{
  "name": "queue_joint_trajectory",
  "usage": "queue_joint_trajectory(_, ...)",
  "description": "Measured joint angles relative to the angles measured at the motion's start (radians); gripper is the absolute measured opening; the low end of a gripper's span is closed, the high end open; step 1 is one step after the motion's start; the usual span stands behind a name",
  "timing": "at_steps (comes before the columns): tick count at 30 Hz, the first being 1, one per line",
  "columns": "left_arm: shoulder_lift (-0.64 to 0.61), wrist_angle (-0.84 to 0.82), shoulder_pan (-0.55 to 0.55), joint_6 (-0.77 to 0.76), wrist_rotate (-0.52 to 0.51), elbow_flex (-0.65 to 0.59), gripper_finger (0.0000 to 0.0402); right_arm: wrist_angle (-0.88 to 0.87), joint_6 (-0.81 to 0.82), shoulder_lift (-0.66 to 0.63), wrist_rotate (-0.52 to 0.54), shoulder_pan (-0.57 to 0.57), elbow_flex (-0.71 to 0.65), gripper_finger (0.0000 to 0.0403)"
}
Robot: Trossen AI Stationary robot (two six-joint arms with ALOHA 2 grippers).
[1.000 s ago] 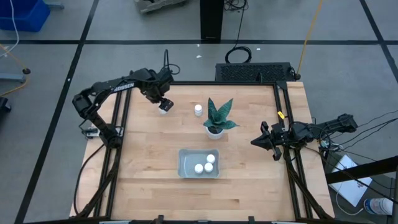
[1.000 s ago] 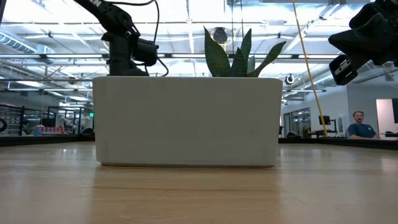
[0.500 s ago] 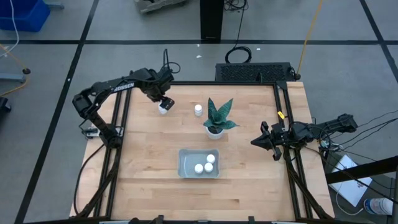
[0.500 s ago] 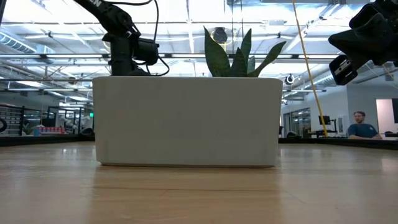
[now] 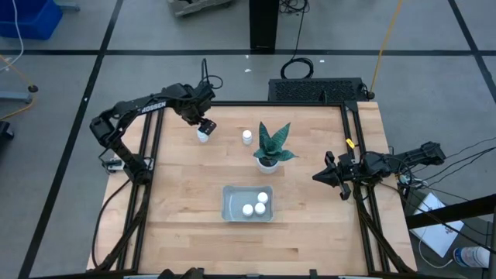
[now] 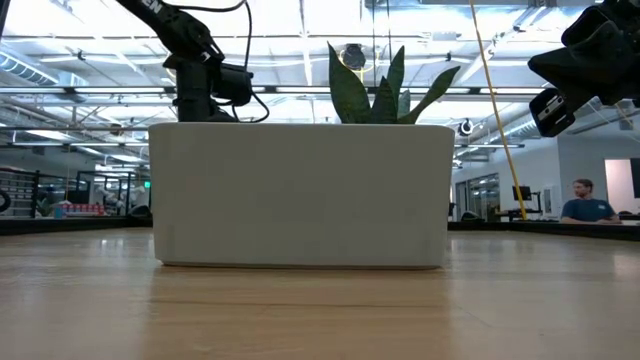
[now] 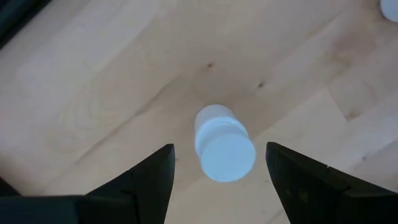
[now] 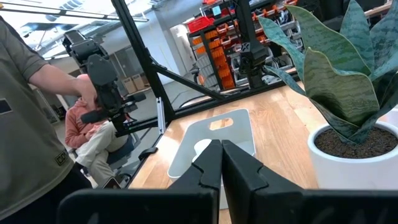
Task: Pick and place pill bottles into a basket
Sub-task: Put the white pill bottle into the white bin
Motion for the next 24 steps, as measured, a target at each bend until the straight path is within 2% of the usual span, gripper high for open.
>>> queue_joint_trajectory(12,0.042,-0.027,0.016,0.009,0.005,-0.005,0.0255,0.000,0.000,0.000,0.000,0.000,0.000,0.0004)
queue_joint_trajectory(24,0.043,0.014,0.001,-0.001,0.015,-0.038,0.0255,0.000,0.000,0.000,0.000,0.000,0.000,0.0004)
